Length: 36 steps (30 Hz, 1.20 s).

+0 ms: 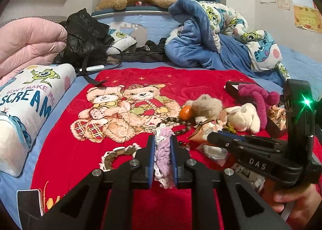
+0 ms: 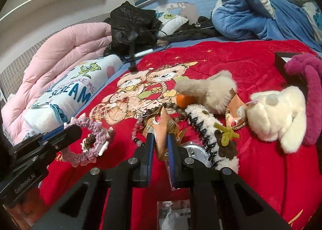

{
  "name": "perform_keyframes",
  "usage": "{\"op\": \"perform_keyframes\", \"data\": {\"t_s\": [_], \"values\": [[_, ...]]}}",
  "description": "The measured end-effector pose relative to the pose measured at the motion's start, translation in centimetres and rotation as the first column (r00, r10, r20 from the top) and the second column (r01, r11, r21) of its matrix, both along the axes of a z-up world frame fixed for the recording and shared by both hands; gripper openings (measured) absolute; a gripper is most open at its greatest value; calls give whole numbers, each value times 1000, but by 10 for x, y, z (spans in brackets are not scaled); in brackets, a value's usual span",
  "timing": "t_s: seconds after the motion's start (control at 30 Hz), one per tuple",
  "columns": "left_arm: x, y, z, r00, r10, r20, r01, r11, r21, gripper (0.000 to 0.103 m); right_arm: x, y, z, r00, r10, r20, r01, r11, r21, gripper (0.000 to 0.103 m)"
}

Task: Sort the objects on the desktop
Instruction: 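Lift and carry the pink scrunchie with the left gripper toward the box while the right carries the pyramid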

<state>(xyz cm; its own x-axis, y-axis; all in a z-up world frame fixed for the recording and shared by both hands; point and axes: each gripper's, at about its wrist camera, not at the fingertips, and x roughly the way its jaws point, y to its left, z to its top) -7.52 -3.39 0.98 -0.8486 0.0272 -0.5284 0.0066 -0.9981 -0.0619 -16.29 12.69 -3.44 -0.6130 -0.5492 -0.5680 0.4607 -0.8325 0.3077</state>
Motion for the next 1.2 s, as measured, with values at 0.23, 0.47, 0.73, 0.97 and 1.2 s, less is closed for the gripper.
{"op": "perform_keyframes", "data": {"t_s": [0.23,0.47,0.73,0.97,1.2], "values": [[3,23,13,1000,-21,-17,21,1000,-2,15,10,6,6,1000,-7,-6,7,1000,-9,13],[9,55,25,997,-67,-35,66,997,-26,15,17,26,17,999,-41,-15,41,998,-39,13],[14,84,31,994,-100,-36,99,994,-42,15,27,53,32,996,-83,-34,82,995,-51,13],[21,111,40,992,-116,-44,115,993,-13,15,42,81,44,991,-119,-54,117,992,-39,13],[27,159,51,985,-161,-66,161,987,-4,15,67,122,56,982,-169,-85,168,986,-16,13]]}}
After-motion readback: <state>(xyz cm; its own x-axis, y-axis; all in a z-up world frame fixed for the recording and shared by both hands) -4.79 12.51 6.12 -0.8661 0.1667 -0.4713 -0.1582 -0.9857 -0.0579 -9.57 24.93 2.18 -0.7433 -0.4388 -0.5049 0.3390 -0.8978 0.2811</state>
